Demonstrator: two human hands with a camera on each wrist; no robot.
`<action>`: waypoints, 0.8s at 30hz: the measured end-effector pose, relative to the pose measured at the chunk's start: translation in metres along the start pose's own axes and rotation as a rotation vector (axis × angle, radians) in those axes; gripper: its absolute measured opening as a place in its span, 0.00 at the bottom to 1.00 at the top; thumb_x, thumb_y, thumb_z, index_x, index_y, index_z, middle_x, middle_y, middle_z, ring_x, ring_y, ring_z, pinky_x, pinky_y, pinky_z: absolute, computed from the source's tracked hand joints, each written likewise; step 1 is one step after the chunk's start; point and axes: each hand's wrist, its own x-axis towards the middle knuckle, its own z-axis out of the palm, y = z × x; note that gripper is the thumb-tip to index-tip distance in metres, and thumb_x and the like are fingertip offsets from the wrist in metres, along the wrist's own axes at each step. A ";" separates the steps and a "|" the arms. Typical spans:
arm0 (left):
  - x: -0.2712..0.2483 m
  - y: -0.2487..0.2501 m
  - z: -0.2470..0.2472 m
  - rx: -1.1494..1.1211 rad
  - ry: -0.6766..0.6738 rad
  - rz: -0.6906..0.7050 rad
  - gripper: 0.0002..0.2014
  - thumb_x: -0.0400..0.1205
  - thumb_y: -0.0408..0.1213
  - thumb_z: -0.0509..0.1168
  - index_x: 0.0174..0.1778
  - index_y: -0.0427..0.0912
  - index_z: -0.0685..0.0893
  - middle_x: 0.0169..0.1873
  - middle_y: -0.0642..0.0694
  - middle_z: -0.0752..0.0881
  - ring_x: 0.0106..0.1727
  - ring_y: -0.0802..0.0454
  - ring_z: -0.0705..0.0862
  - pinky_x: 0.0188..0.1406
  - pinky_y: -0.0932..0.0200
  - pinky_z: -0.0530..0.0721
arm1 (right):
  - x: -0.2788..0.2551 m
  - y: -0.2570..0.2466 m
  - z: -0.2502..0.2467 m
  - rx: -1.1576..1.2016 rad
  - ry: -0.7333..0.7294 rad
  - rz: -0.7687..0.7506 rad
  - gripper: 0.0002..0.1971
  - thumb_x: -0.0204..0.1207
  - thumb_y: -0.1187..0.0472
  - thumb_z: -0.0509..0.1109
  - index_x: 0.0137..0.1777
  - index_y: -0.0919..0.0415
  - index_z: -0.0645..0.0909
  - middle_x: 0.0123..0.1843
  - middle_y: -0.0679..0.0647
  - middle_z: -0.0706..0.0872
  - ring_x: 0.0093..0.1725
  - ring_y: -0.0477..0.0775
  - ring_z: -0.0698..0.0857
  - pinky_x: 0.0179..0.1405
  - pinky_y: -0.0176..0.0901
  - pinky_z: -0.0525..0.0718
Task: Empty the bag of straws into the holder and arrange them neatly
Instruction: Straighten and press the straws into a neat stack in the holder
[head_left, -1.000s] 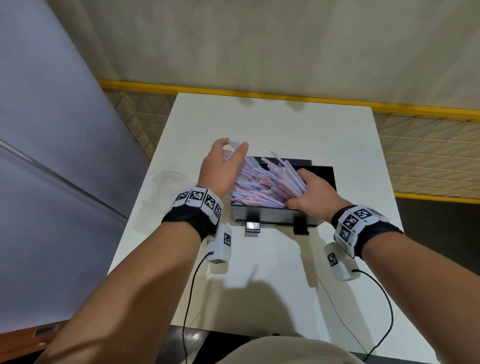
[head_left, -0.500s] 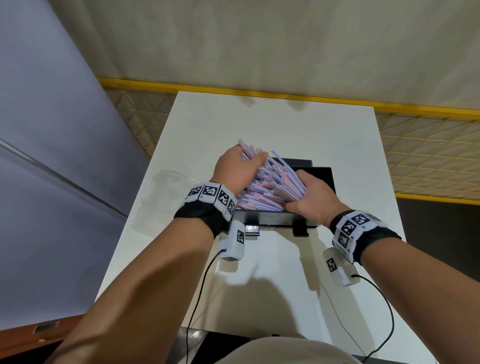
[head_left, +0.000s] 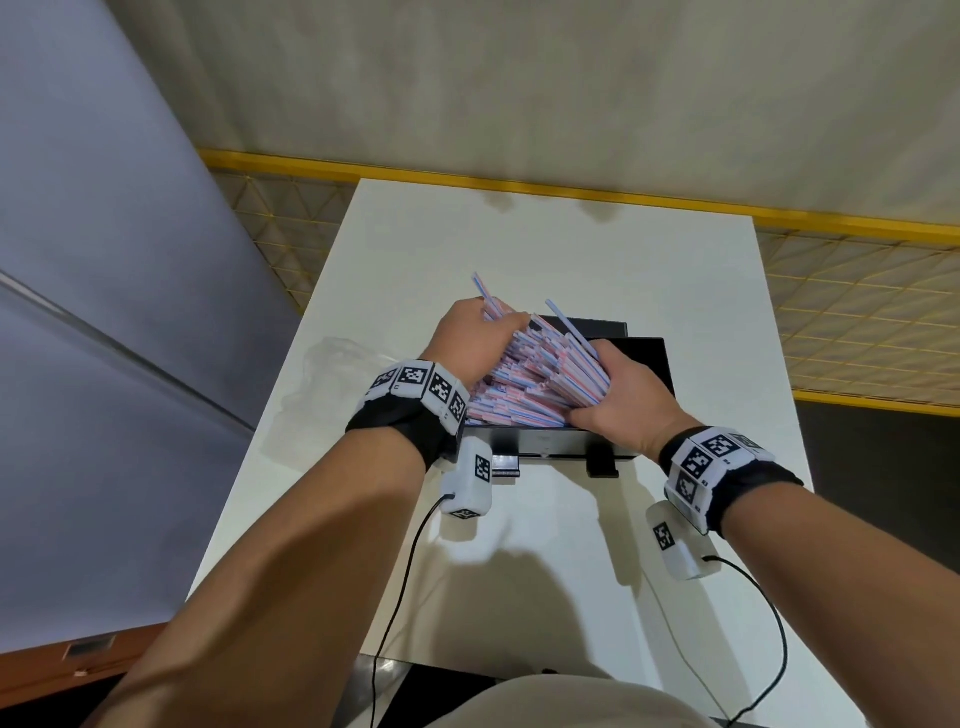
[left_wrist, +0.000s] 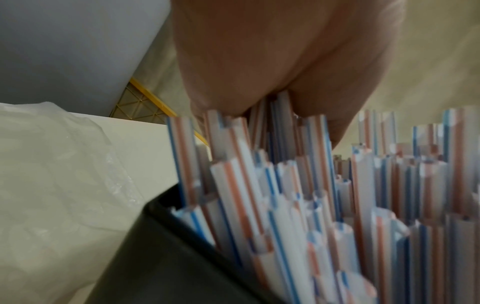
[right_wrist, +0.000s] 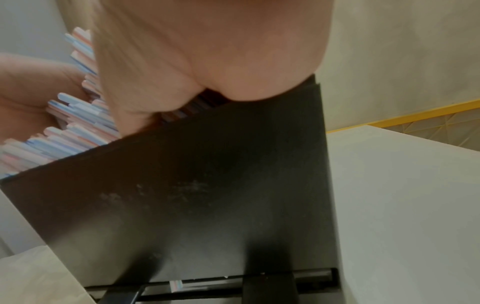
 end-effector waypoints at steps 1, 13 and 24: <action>-0.001 0.000 0.000 0.002 0.009 0.000 0.19 0.78 0.49 0.71 0.44 0.32 0.88 0.33 0.38 0.89 0.37 0.40 0.88 0.45 0.46 0.88 | 0.000 0.000 0.000 0.003 0.003 -0.001 0.30 0.63 0.57 0.84 0.63 0.46 0.76 0.46 0.47 0.87 0.44 0.50 0.87 0.45 0.45 0.86; -0.001 -0.002 -0.011 -0.168 0.161 0.008 0.21 0.79 0.32 0.67 0.22 0.49 0.69 0.16 0.57 0.66 0.18 0.54 0.65 0.25 0.63 0.66 | -0.009 -0.008 -0.016 0.197 0.136 -0.058 0.24 0.65 0.62 0.84 0.60 0.48 0.82 0.49 0.50 0.91 0.47 0.51 0.90 0.46 0.38 0.86; -0.009 -0.006 -0.001 0.067 -0.104 0.007 0.22 0.77 0.60 0.72 0.52 0.43 0.91 0.42 0.40 0.94 0.40 0.45 0.92 0.47 0.48 0.91 | -0.006 -0.001 -0.023 0.026 -0.031 -0.034 0.26 0.69 0.56 0.81 0.68 0.49 0.81 0.55 0.51 0.91 0.55 0.56 0.89 0.61 0.52 0.86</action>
